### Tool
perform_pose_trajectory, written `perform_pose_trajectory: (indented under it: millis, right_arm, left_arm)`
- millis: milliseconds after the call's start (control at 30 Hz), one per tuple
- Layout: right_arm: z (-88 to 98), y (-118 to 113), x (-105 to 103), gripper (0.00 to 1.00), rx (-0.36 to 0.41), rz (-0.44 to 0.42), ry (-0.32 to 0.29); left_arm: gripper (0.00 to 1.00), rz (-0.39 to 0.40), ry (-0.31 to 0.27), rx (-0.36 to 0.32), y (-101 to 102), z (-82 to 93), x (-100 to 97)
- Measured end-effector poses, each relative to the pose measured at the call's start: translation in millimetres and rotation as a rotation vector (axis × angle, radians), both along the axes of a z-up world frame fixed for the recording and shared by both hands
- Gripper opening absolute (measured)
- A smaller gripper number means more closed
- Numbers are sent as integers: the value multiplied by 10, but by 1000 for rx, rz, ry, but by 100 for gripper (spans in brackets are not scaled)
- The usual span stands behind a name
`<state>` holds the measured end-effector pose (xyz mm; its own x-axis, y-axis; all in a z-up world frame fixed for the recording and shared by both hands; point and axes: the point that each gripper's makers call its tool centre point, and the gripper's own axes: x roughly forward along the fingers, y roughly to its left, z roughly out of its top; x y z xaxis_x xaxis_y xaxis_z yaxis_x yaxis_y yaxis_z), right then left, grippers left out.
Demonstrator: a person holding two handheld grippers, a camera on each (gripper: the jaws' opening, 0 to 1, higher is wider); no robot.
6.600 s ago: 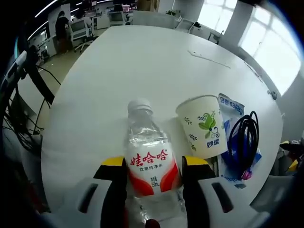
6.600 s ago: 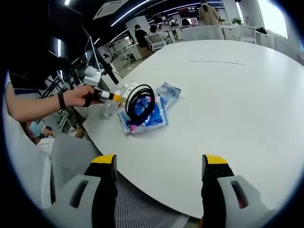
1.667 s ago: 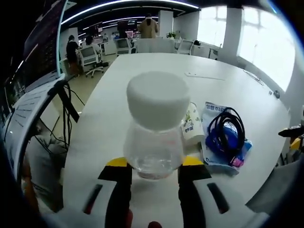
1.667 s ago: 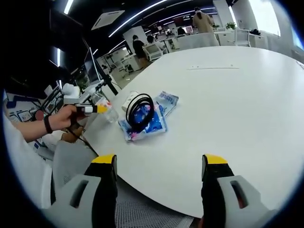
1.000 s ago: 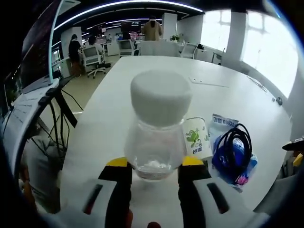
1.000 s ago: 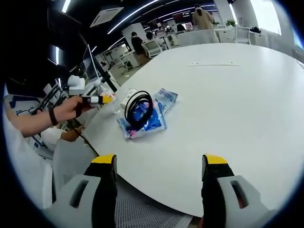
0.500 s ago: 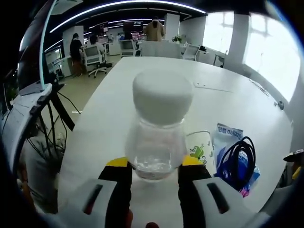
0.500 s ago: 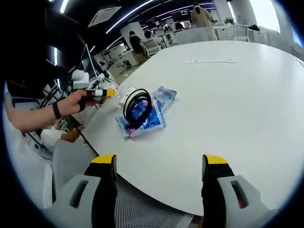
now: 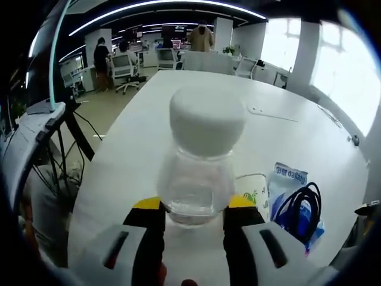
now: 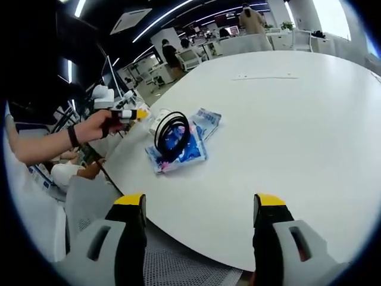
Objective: Arrange the tabletop items into an orderly group along one side of the table until the central work area is clear of visible clutter.
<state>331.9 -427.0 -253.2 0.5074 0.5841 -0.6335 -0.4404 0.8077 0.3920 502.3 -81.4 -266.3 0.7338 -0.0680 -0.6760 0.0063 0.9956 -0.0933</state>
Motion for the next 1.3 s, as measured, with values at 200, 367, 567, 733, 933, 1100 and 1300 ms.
perform_pose_trajectory:
  millis: [200, 367, 567, 733, 933, 1100, 1300]
  right_arm:
    - [-15, 20, -28, 73, 2, 6, 2]
    - [3, 18, -25, 73, 5, 4, -4]
    - [29, -29, -12, 73, 10, -12, -15]
    - [25, -68, -34, 73, 17, -26, -17]
    - [40, -64, -52, 71, 18, -16, -25]
    - [54, -68, -45, 72, 20, -22, -29]
    - [70, -48, -21, 72, 20, -10, -34]
  left_arm:
    - [37, 24, 2, -10, -11, -5, 32]
    - [37, 43, 9, -18, -13, -10, 30]
    - [38, 53, -1, -32, -13, -11, 27]
    - [40, 56, -14, -76, -18, -20, 8]
    - [46, 54, -24, -62, 17, 5, -60]
    - [44, 66, -47, -63, 9, 34, -206]
    - [44, 77, -59, -81, -48, 6, -423]
